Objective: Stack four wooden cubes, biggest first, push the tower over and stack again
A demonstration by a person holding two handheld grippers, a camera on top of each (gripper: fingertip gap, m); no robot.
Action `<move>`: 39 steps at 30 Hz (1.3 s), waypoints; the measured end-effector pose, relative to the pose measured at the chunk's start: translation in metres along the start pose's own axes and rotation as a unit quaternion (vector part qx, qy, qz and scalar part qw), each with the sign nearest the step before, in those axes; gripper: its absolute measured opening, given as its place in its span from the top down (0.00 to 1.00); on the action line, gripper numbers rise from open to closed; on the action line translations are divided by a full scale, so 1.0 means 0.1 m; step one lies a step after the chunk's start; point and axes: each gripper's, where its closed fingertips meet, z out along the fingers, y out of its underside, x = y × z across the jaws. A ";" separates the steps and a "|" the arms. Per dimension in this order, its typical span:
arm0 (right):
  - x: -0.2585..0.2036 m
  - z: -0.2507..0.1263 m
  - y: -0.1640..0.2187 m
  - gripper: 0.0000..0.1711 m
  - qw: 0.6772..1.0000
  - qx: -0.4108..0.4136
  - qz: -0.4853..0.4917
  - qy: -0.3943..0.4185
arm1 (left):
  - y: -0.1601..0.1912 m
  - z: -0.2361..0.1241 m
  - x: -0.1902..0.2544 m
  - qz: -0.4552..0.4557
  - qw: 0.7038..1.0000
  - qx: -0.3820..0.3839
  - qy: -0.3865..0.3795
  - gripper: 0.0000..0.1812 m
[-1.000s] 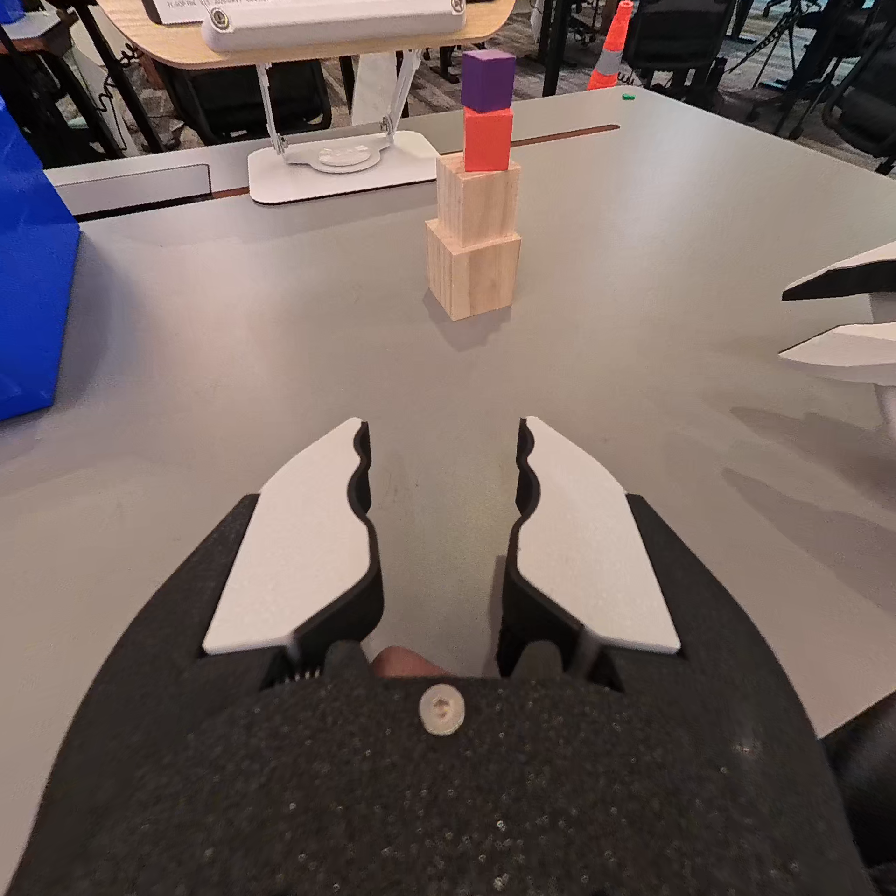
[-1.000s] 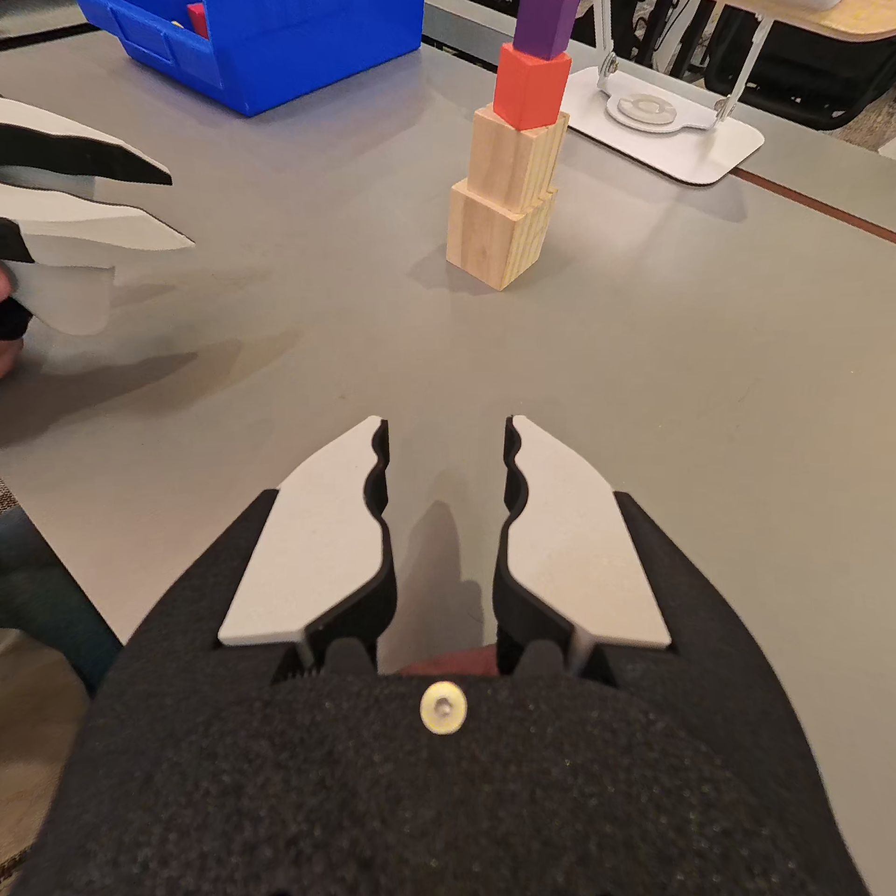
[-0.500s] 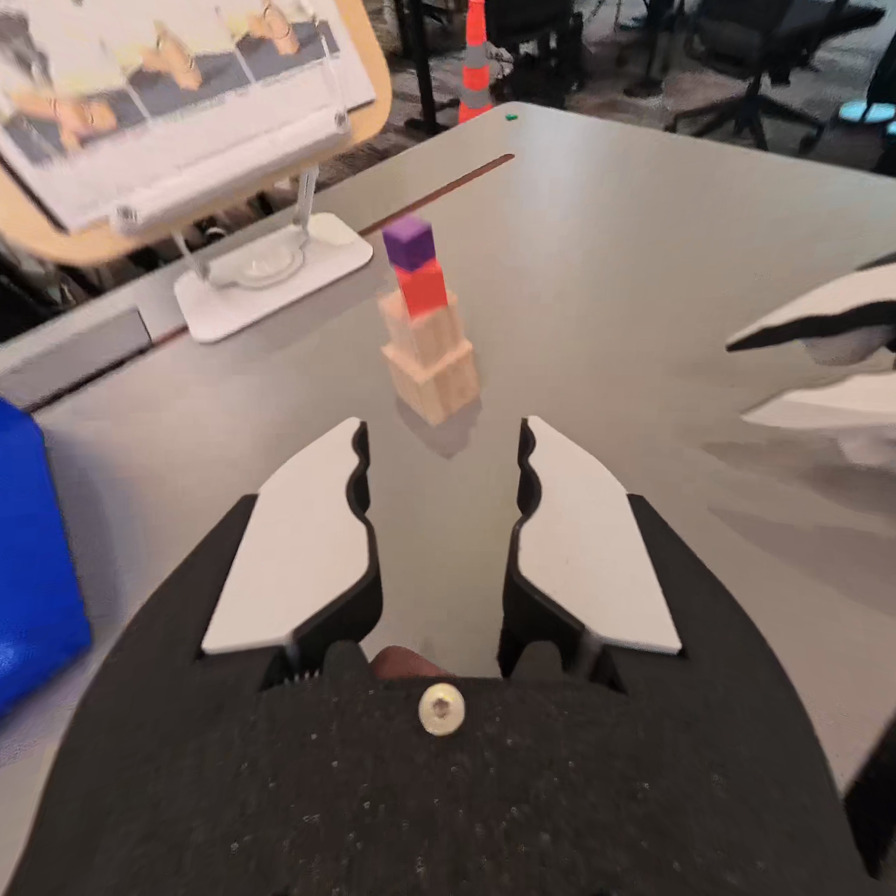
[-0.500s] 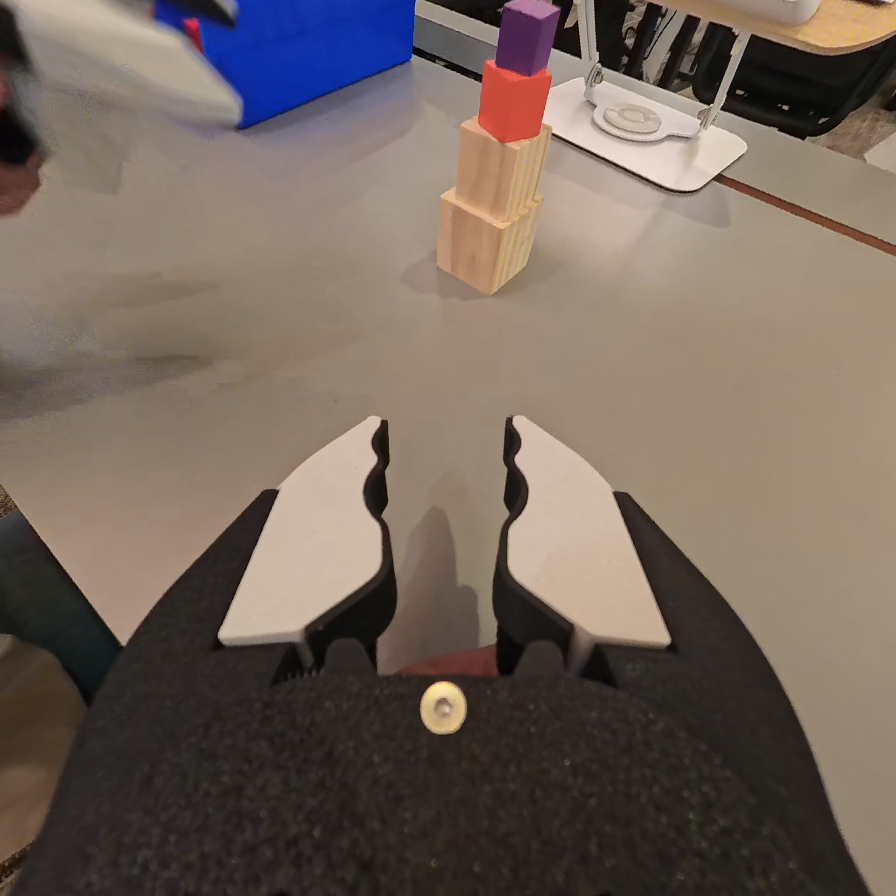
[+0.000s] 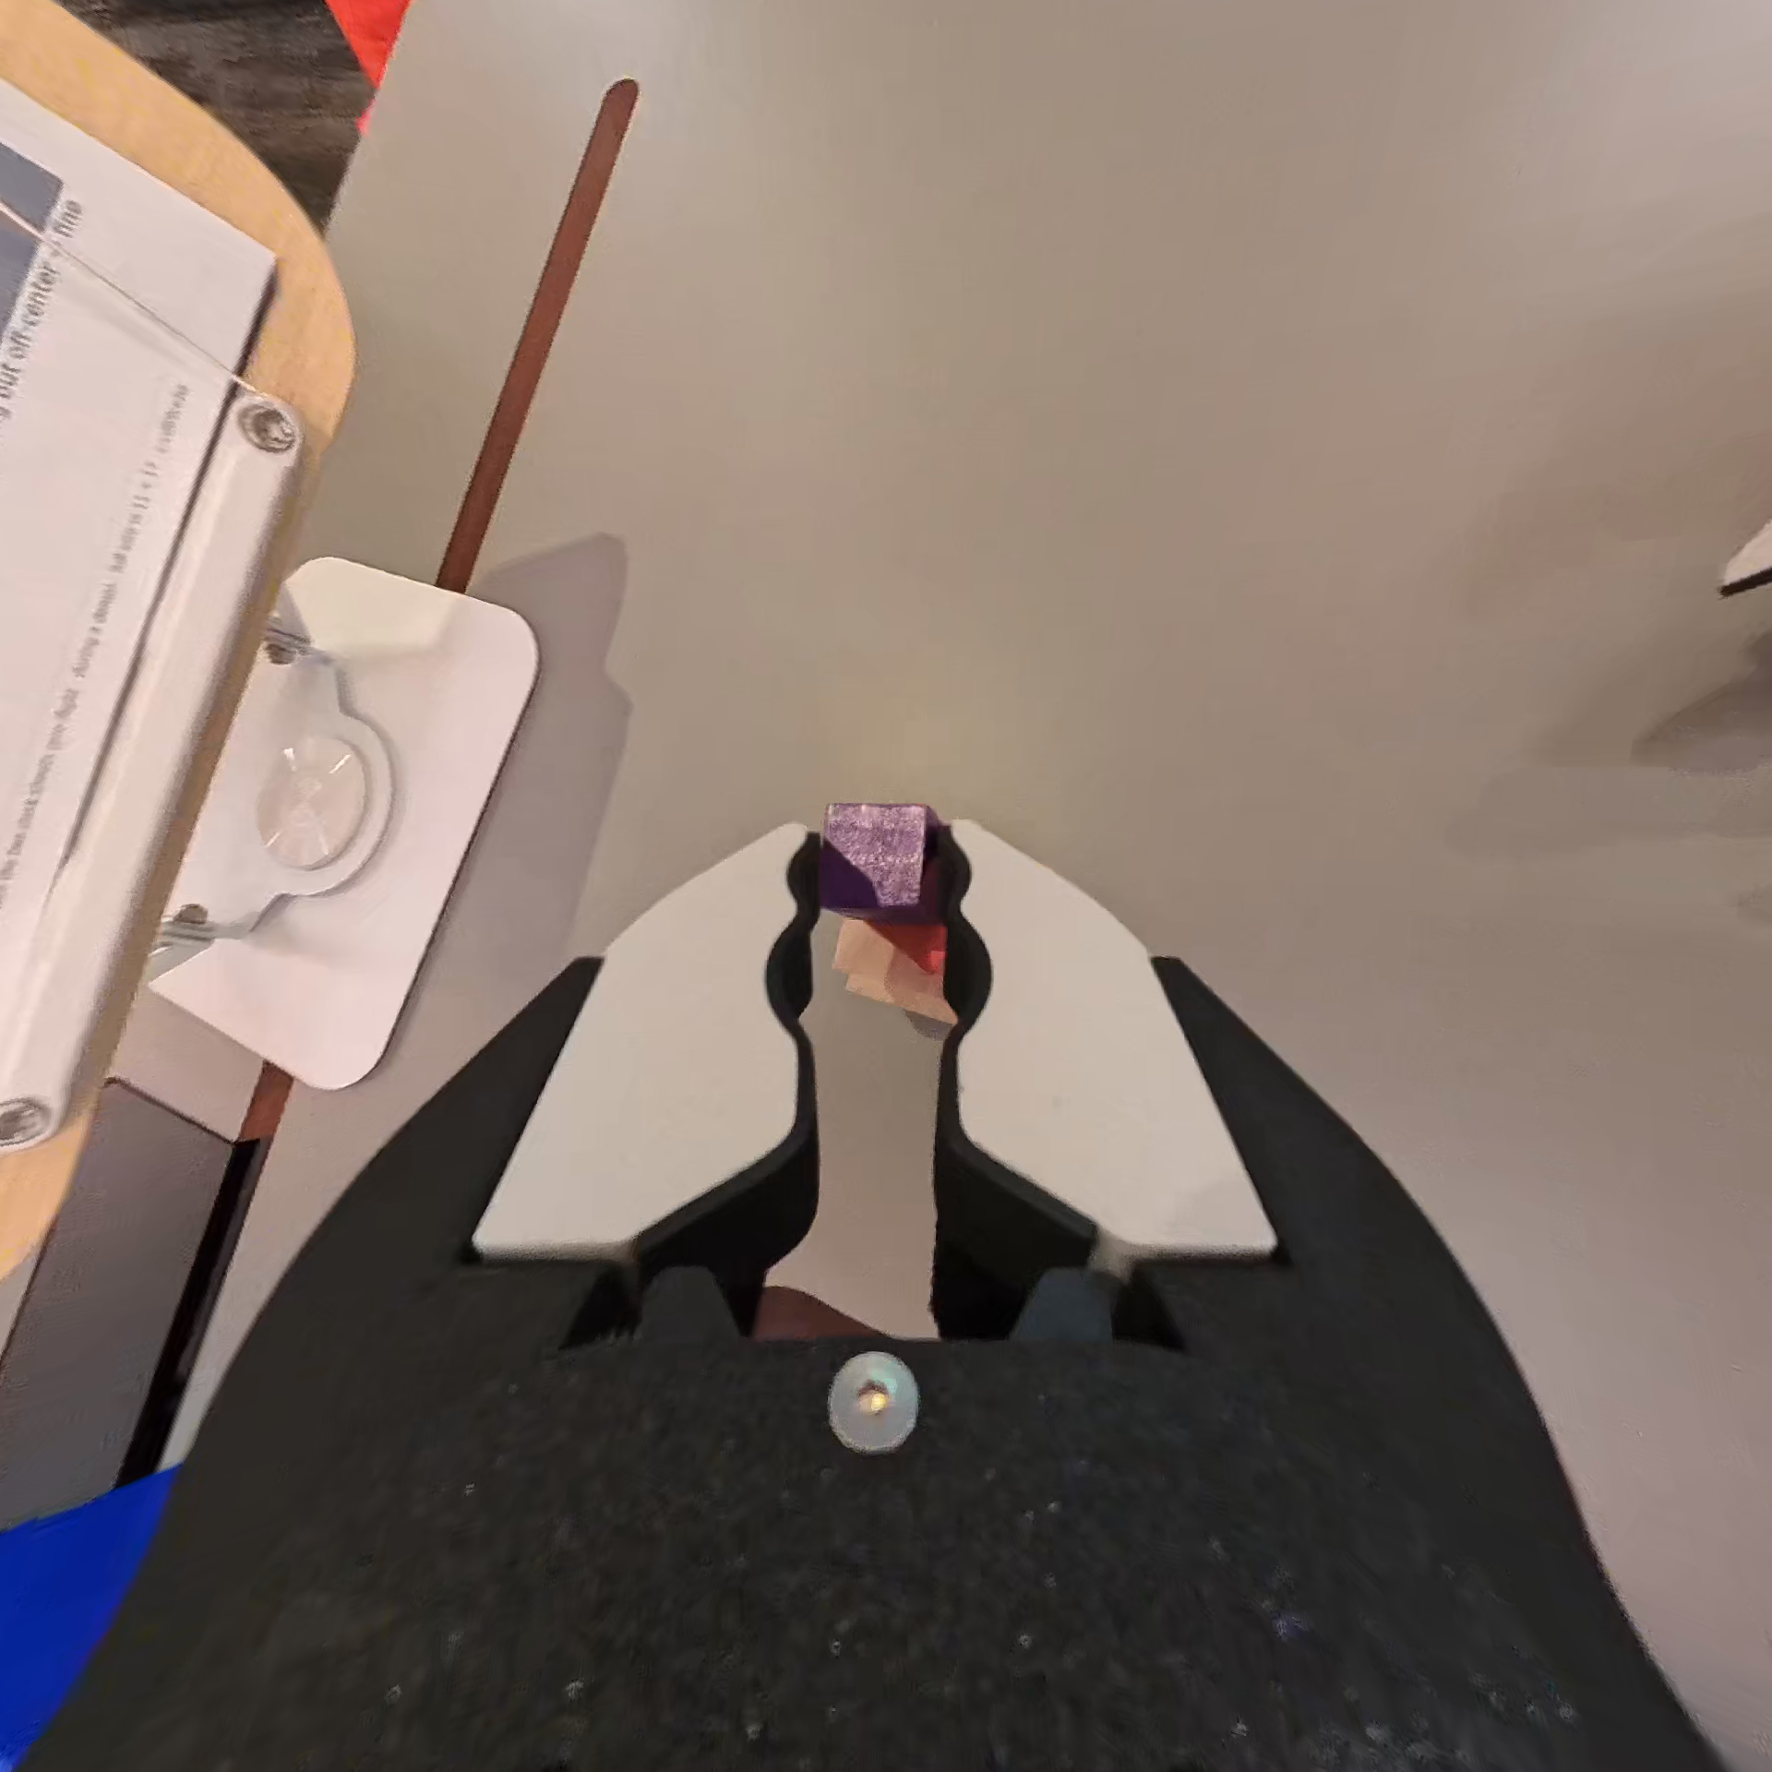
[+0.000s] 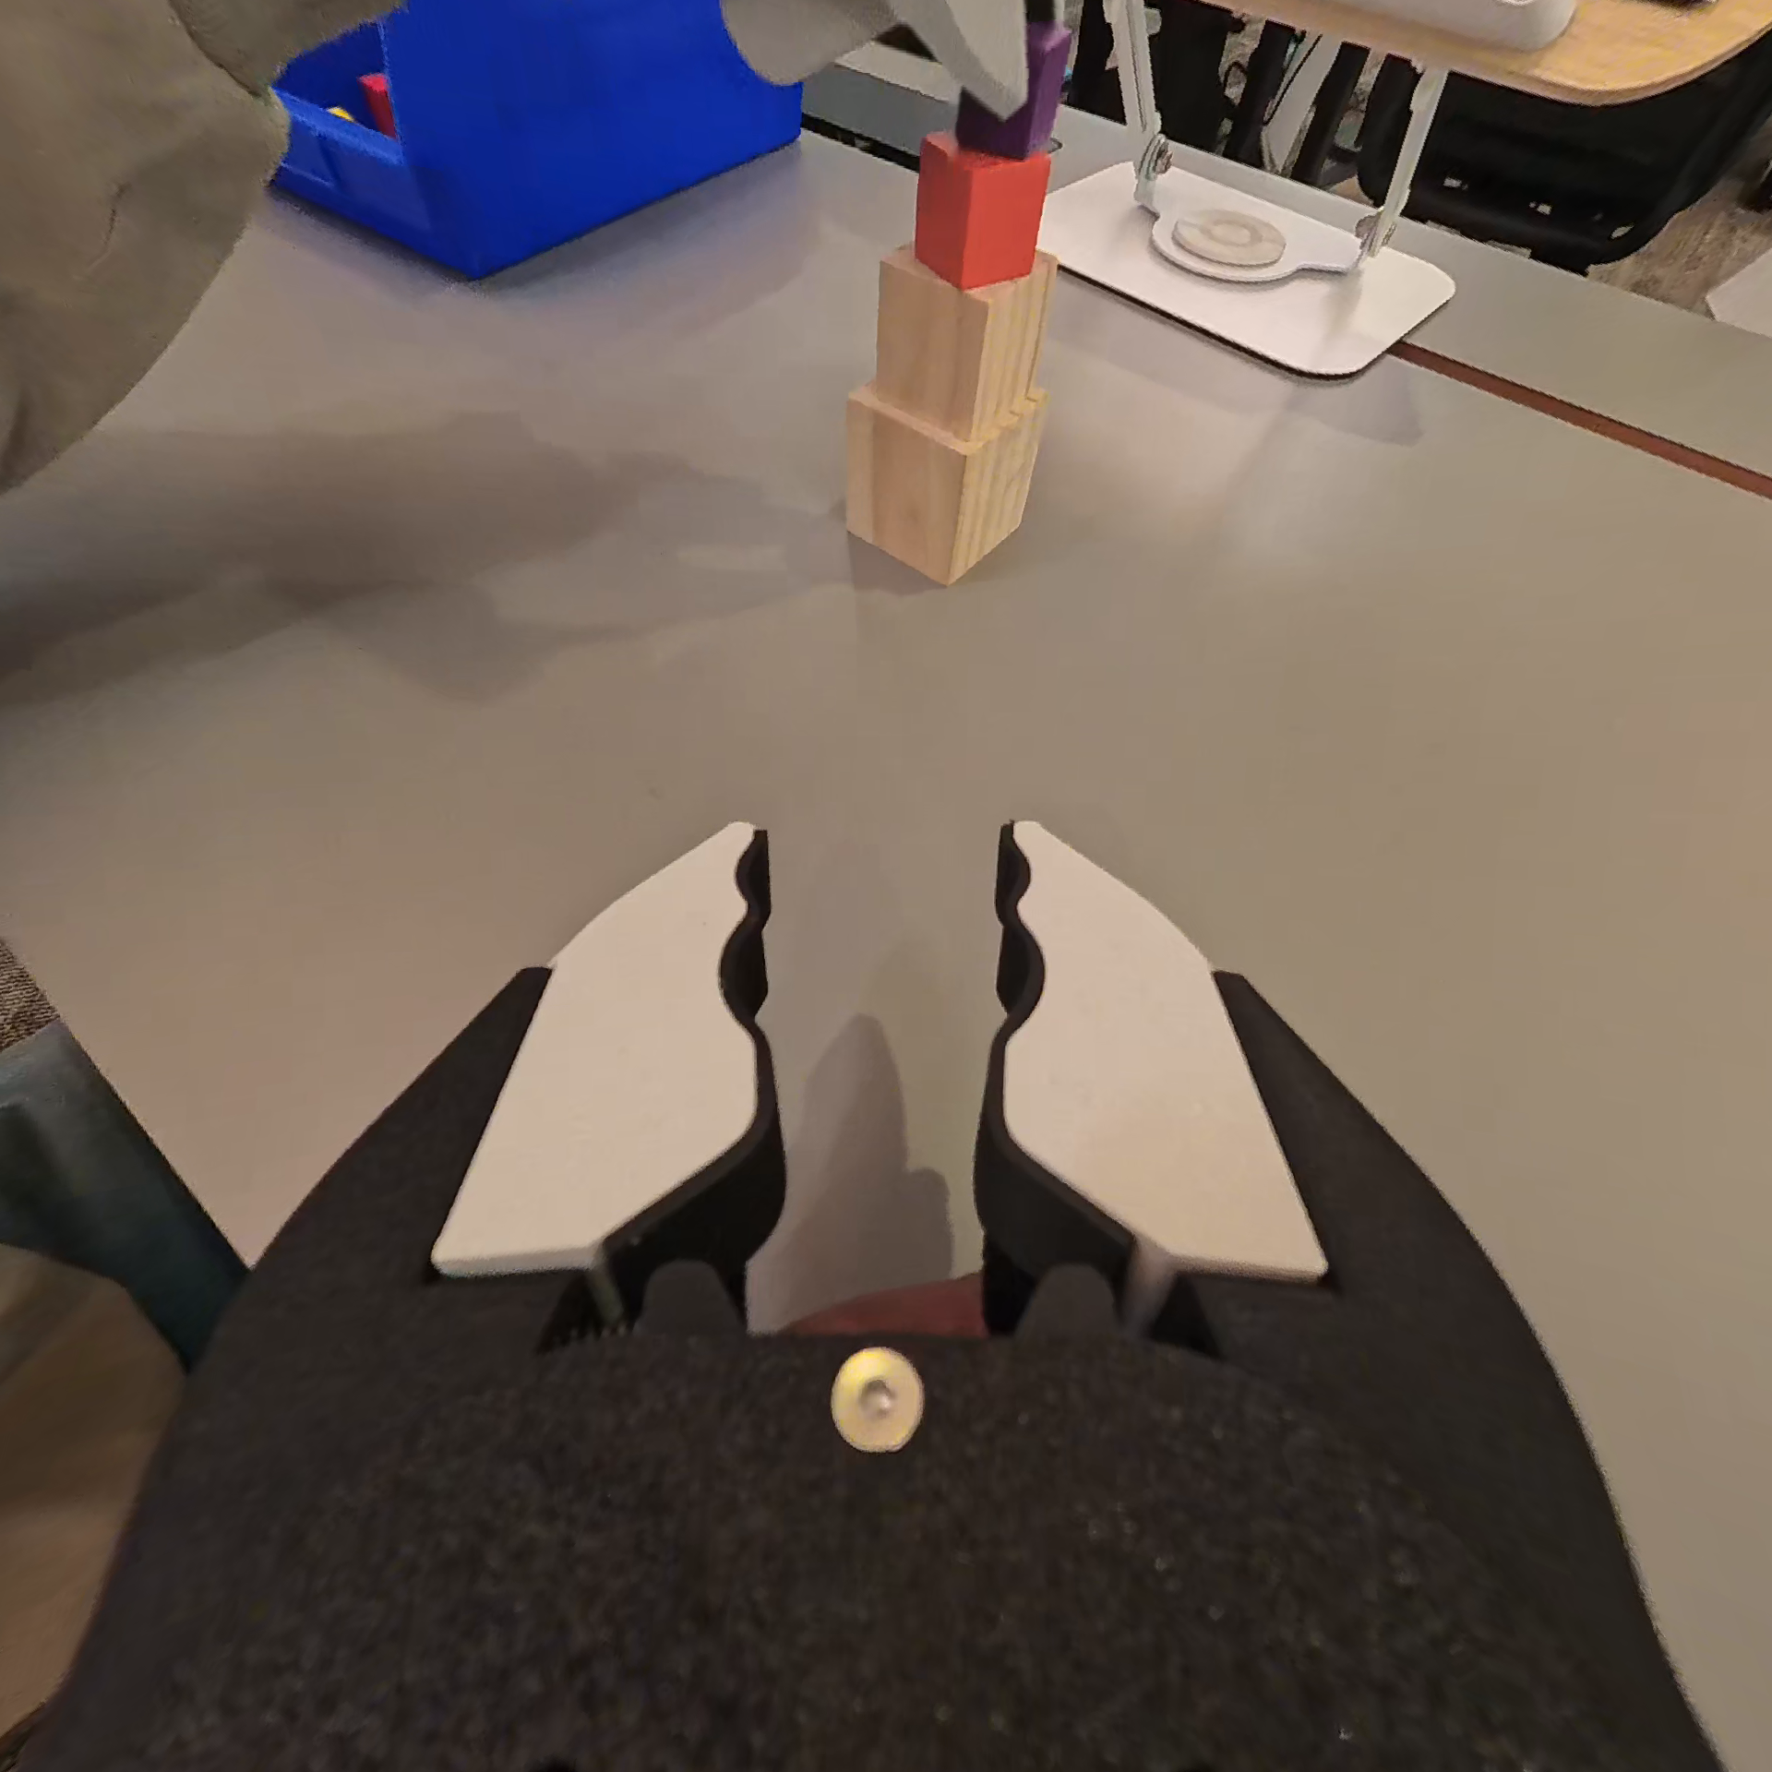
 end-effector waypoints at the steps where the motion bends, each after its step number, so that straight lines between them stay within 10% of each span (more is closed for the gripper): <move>1: 0.00 0.00 0.00 0.74 1.000 0.000 0.001 0.000 | -0.01 0.00 0.01 -0.005 1.000 0.002 0.012 0.88; 9: -0.05 0.02 0.02 0.74 1.000 0.001 0.010 -0.013 | 0.15 -0.84 -0.32 -0.045 0.996 0.054 -0.057 0.88; 16: -0.15 0.10 0.06 0.74 0.999 -0.005 0.013 -0.032 | 1.70 -2.01 -0.91 -0.239 0.943 -0.017 -0.231 0.88; 23: -0.24 0.17 -0.04 0.74 0.999 -0.001 0.001 -0.045 | 2.99 -1.60 -1.14 -0.396 0.868 -0.148 -0.260 0.88; 39: -0.20 0.18 -0.04 0.74 0.999 -0.001 0.003 -0.044 | 3.39 -1.05 -1.28 -0.482 0.832 -0.193 -0.194 0.88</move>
